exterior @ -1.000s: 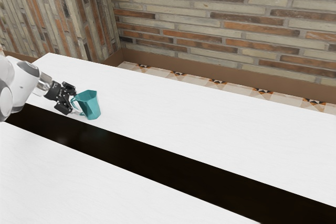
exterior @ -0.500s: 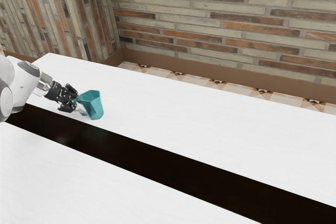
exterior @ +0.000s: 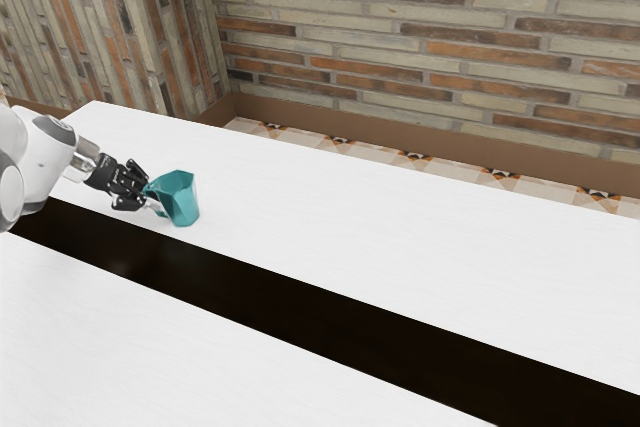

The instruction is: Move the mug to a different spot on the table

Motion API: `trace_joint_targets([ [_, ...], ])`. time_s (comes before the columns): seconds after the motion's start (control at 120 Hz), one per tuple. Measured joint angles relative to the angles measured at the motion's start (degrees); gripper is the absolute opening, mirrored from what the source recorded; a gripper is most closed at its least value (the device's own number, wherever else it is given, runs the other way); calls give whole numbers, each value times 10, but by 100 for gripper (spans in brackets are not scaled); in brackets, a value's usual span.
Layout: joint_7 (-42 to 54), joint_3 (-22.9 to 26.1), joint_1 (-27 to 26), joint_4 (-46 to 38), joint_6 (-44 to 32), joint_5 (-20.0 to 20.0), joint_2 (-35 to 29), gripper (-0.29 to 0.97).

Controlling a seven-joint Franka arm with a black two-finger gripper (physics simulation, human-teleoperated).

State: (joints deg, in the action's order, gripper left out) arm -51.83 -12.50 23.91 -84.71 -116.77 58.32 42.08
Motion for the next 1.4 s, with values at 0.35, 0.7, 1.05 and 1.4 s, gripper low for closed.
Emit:
trace_joint_targets([
  [0.35,5,5,-6,-38,6,5,-30,1],
  [0.7,6,51,-60,-239,7,-9,-186,1],
  [1.05,7,98,-101,-366,-23,-21,-256,1],
  [1.4,9,108,-110,-385,-55,-20,-250,7],
])
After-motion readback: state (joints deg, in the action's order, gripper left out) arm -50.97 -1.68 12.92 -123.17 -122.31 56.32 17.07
